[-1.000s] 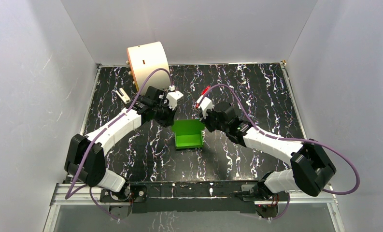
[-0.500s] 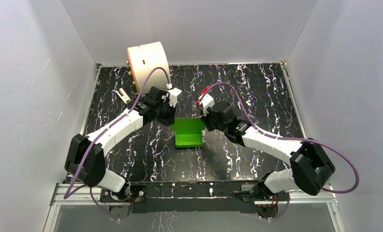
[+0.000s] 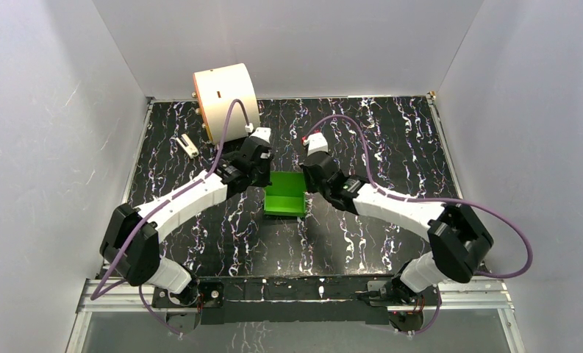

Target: Fold the paper box

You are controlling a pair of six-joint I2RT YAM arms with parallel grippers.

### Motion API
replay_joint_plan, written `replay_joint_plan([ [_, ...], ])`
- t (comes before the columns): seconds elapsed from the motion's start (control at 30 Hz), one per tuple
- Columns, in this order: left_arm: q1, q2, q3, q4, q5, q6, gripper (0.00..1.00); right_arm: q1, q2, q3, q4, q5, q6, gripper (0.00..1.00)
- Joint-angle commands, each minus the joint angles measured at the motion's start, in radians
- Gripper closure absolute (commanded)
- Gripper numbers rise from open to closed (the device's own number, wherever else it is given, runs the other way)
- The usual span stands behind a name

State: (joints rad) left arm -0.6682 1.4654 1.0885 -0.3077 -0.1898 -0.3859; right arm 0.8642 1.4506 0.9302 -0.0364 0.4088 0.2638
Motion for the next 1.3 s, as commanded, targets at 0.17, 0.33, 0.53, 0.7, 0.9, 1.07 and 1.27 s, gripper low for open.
replay_joint_plan([
  [0.17,-0.127,0.001,-0.006,0.151,-0.299,-0.222,1.0,0.05,0.127,0.17,-0.202,0.289,0.397,1.0],
  [0.33,-0.145,-0.043,-0.075,0.2,-0.329,-0.266,1.0,0.053,0.16,0.229,-0.343,0.438,0.535,1.0],
  [0.53,-0.162,-0.072,-0.14,0.238,-0.348,-0.316,1.0,0.059,0.167,0.244,-0.354,0.475,0.581,1.0],
  [0.7,-0.179,-0.062,-0.166,0.258,-0.393,-0.358,1.0,0.065,0.187,0.268,-0.375,0.503,0.624,1.0],
  [0.9,-0.182,-0.063,-0.174,0.281,-0.411,-0.368,1.0,0.071,0.189,0.273,-0.393,0.511,0.635,1.0],
  [1.07,-0.182,-0.095,-0.179,0.256,-0.422,-0.316,0.99,0.07,0.131,0.202,-0.295,0.465,0.485,0.95],
  [1.27,-0.176,-0.13,-0.187,0.228,-0.388,-0.232,0.86,0.069,0.013,0.053,-0.051,0.333,0.228,0.71],
])
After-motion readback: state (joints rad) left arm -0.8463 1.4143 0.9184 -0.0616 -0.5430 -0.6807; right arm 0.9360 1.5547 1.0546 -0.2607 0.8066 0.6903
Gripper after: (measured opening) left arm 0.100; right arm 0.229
